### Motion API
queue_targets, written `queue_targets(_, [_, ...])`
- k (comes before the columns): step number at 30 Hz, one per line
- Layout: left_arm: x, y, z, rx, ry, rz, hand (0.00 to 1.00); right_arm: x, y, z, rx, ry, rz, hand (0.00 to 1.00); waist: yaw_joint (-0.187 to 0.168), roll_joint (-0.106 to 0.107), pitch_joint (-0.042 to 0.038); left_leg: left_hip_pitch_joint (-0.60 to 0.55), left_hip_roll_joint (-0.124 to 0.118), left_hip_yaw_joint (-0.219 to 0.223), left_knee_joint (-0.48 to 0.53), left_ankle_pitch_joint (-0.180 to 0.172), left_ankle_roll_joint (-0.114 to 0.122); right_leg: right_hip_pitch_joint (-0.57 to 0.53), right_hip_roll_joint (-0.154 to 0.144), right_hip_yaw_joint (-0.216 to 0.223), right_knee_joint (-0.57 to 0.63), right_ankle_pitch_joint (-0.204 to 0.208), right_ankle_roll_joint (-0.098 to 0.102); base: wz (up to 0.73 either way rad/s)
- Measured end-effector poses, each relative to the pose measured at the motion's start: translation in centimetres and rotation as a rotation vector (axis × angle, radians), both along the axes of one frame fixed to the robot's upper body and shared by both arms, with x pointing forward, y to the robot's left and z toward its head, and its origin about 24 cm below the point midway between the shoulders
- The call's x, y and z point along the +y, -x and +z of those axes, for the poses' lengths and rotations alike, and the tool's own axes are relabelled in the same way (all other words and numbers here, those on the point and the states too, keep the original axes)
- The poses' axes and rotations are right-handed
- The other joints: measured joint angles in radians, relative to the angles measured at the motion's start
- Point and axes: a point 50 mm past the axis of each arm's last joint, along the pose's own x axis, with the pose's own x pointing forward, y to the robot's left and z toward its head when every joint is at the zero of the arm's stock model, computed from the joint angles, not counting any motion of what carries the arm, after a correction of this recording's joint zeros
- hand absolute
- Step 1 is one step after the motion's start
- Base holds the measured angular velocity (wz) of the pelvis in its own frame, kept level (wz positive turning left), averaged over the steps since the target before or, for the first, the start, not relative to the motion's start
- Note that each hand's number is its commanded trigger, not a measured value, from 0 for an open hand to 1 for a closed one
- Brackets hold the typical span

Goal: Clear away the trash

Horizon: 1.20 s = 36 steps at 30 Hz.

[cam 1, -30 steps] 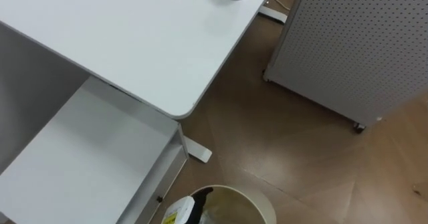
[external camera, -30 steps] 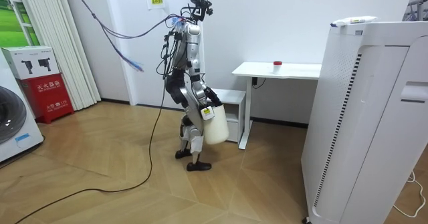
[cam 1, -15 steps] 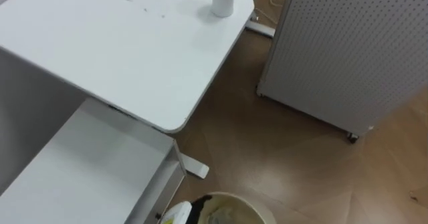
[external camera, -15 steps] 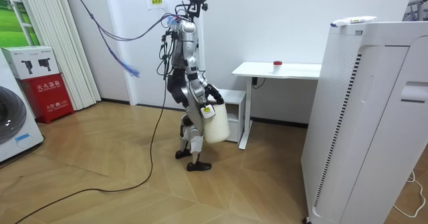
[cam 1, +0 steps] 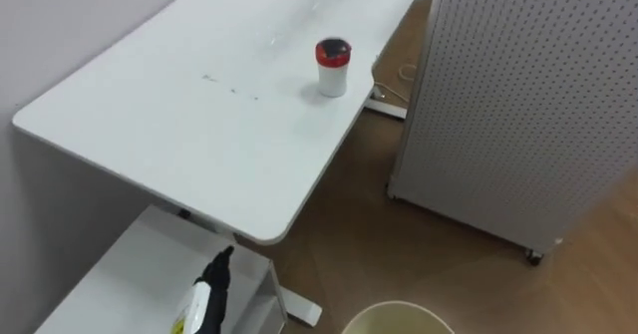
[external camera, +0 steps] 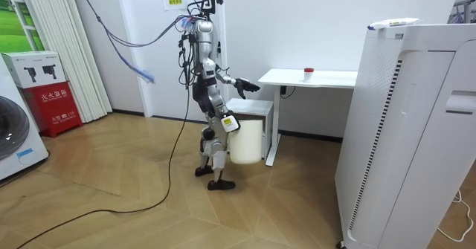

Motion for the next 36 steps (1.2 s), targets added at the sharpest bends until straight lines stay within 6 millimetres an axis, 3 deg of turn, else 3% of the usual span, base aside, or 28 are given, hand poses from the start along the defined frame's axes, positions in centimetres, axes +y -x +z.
queue_targets(4, [1.0,0.2,0.4,-0.025,-0.016,0.024,0.0,0.0,0.6,-0.2,0.015,-0.013,-0.015,1.0,0.006,-0.017,-0.0038,0.055,-0.002,0.004,-0.029,0.0,0.0,0.045,0.004,0.001,-0.015,-0.002,0.004,-0.06])
queue_targets(5, [1.2,0.3,0.5,-0.038,-0.018,0.036,0.0,-0.1,0.8,-0.2,0.02,-0.015,-0.016,1.0,0.016,-0.024,-0.0078,0.07,-0.002,0.016,-0.04,0.0,0.0,0.053,0.009,0.003,-0.019,-0.002,0.004,-0.2])
queue_targets(8, [1.9,0.7,1.0,-0.086,-0.01,0.093,0.0,0.1,0.9,-0.3,0.026,-0.017,0.005,1.0,0.025,-0.035,-0.0098,0.097,0.001,0.046,-0.044,-0.004,0.002,0.065,0.014,-0.002,-0.017,-0.001,0.004,-0.29])
queue_targets(11, [2.6,0.5,2.0,-0.147,0.005,0.145,0.0,0.1,1.2,-0.4,0.036,-0.015,0.01,1.0,0.027,-0.036,-0.0081,0.126,0.007,0.07,-0.047,-0.014,0.004,0.085,0.012,-0.03,-0.019,0.002,0.002,-0.28])
queue_targets(13, [3.2,0.2,2.7,-0.192,0.012,0.186,0.0,0.1,1.5,-0.4,0.045,-0.017,0.01,1.0,0.051,-0.041,-0.0061,0.157,0.011,0.11,-0.065,-0.016,0.002,0.095,0.015,-0.028,-0.018,0.006,-0.003,-0.53])
queue_targets(16, [4.0,-0.4,4.1,-0.288,0.02,0.261,0.0,0.3,1.4,-0.5,0.048,-0.021,0.017,1.0,0.078,-0.048,-0.001,0.178,0.021,0.163,-0.072,-0.028,-0.002,0.097,0.011,-0.074,0.003,0.01,-0.015,-0.44])
queue_targets(19, [4.2,-0.6,5.0,-0.343,0.046,0.295,0.0,0.2,1.5,-0.5,0.054,-0.017,0.012,1.0,0.073,-0.059,0.0035,0.201,0.021,0.163,-0.072,-0.036,-0.007,0.107,0.0,-0.118,0.032,-0.009,-0.024,-0.04])
queue_targets(22, [3.9,-1.3,6.5,-0.421,0.068,0.286,0.0,0.2,1.6,-0.5,0.057,-0.01,0.017,1.0,0.072,-0.07,-0.0014,0.202,0.026,0.149,-0.068,-0.039,-0.012,0.122,0.008,-0.132,0.004,-0.01,-0.026,0.08])
queue_targets(27, [3.7,-2.0,9.1,-0.548,0.103,0.284,0.0,0.3,1.6,-0.5,0.057,0.001,0.036,1.0,0.073,-0.07,-0.0022,0.233,0.036,0.144,-0.059,-0.04,-0.017,0.169,0.018,-0.166,-0.035,-0.009,-0.027,0.02])
queue_targets(36, [2.7,-2.7,13.0,-0.723,0.155,0.232,0.0,0.3,2.8,-0.7,0.071,-0.01,0.041,1.0,0.051,-0.059,0.0006,0.272,0.049,0.167,-0.057,-0.041,-0.017,0.219,0.039,-0.162,-0.077,-0.002,-0.03,-0.09])
